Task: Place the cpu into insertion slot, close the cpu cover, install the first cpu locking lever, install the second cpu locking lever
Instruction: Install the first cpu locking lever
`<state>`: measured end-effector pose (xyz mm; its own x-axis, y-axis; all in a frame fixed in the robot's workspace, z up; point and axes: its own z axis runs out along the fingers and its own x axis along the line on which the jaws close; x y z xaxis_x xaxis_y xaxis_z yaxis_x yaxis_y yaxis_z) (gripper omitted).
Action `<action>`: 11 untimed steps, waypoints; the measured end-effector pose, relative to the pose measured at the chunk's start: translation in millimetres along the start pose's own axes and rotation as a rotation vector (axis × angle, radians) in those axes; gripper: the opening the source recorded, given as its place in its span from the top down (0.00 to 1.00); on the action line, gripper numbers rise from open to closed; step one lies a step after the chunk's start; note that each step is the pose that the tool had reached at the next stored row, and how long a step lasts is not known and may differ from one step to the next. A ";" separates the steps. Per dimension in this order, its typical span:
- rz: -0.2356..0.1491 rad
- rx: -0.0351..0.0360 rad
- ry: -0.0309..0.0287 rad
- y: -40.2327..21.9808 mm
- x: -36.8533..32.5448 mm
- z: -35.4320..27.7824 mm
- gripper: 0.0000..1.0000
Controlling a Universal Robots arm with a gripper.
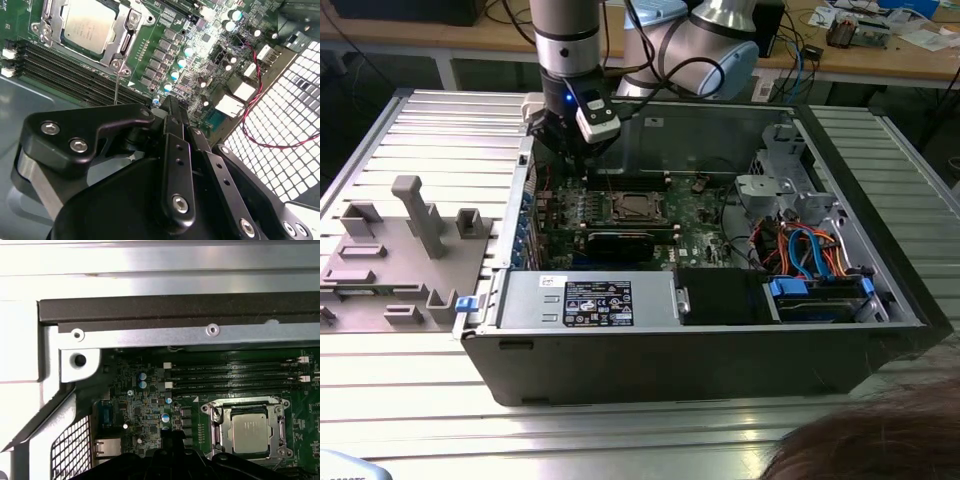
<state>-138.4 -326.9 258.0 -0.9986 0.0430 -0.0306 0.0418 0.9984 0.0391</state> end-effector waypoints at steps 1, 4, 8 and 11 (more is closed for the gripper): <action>0.000 0.0001 0.0001 0.0 0.4 0.0 0.89; 0.000 -0.0001 0.0001 -0.1 0.8 0.0 0.89; 0.000 0.0000 0.0001 0.0 0.8 0.0 0.89; 0.000 -0.0001 0.0000 0.0 0.9 0.0 0.89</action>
<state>-139.2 -326.9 258.1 -0.9986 0.0430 -0.0306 0.0418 0.9984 0.0392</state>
